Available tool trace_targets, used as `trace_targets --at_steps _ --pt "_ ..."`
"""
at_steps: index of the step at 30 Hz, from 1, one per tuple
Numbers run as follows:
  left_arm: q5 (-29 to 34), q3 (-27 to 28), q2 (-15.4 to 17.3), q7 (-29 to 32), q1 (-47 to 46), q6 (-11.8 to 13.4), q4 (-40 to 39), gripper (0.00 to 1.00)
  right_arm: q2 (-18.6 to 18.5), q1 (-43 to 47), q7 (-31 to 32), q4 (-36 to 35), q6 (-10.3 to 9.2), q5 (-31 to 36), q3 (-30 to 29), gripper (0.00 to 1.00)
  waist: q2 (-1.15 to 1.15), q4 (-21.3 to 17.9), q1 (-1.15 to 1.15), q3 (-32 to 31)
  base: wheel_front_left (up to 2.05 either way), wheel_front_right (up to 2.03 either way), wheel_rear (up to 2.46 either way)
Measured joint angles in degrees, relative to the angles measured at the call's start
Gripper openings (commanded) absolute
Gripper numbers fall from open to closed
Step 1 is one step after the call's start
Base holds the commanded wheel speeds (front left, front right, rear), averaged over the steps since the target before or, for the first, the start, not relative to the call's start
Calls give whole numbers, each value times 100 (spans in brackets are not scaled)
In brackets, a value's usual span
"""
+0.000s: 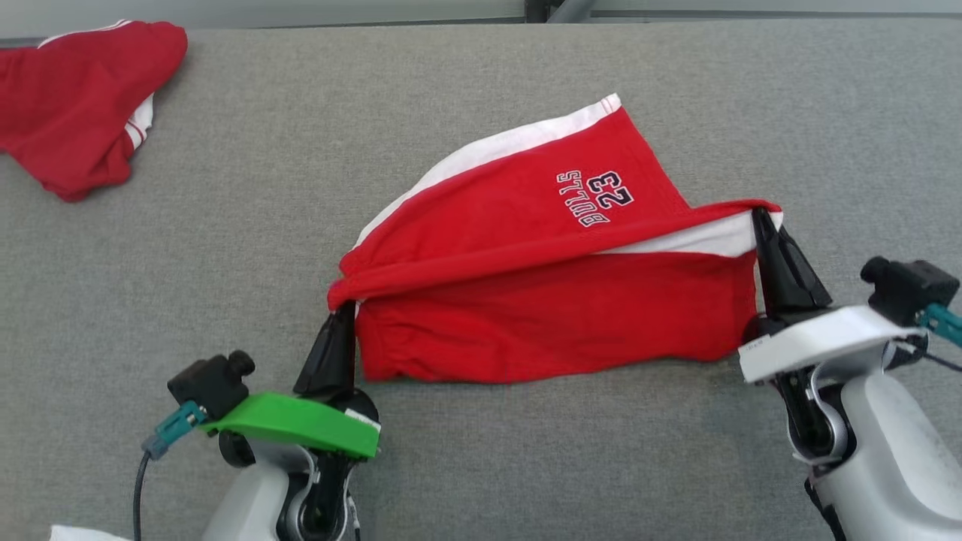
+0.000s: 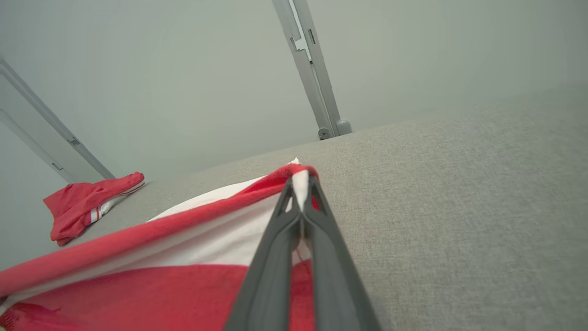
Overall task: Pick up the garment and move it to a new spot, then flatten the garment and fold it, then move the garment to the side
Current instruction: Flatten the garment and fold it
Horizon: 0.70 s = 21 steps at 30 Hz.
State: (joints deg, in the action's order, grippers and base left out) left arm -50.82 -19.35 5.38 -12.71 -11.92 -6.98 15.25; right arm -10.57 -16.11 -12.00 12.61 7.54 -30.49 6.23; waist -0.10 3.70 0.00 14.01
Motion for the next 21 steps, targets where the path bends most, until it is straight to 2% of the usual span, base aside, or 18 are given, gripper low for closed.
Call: trace_targets --at_steps 11,18,21 --pt "-194 -145 -230 -32 -1496 176 1262 0 -436 -1898 545 1274 0 189 469 0 0 483 0 506 0 0 0" --pt "-402 -407 -247 -68 -2025 193 1756 0 -521 -2799 693 2132 0 214 779 0 0 709 0 766 0 0 0" --pt "-670 -646 -250 -93 -2234 240 1889 0 -548 -3156 713 2569 0 205 920 0 0 819 0 869 0 0 0"
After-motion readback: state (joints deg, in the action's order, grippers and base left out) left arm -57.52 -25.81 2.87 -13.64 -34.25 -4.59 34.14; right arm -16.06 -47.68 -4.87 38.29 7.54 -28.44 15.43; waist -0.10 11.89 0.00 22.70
